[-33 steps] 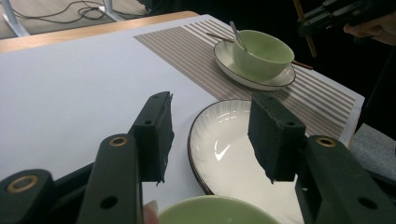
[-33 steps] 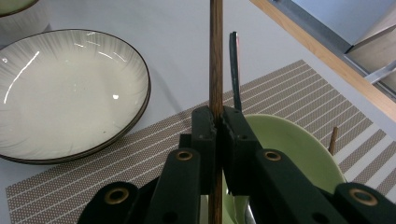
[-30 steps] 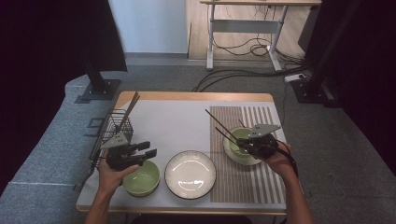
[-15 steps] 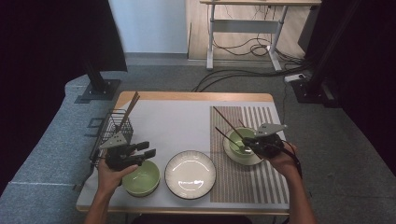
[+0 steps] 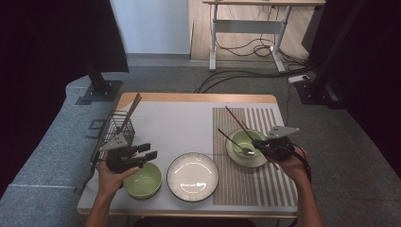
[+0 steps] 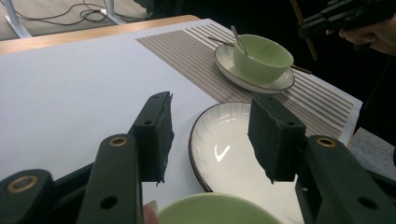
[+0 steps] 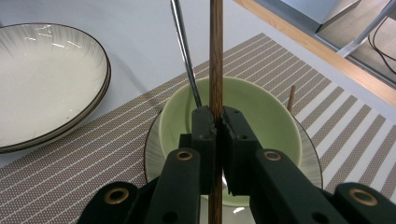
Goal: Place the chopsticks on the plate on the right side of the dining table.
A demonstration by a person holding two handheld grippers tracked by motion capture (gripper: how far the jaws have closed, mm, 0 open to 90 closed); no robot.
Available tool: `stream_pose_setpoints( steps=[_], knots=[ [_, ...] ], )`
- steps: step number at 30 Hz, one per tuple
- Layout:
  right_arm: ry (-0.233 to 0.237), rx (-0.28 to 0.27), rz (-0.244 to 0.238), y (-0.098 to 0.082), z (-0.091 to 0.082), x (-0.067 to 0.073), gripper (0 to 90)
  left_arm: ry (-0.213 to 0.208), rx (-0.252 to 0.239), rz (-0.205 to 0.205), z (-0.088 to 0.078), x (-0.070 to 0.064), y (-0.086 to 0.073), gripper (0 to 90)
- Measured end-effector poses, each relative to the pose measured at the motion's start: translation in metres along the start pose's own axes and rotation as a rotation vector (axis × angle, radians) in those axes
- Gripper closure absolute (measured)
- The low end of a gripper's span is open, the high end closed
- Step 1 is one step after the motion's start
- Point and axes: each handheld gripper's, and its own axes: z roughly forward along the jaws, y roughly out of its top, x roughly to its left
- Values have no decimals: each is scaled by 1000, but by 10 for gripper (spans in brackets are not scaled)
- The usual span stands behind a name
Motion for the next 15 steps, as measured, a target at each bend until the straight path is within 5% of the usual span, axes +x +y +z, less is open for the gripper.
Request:
stream_pose_setpoints(
  steps=[15],
  knots=[
    [-31, 22, 36, -10, -4, -11, 846, -7, 6, 0, 2, -1, -1, 500]
  ],
)
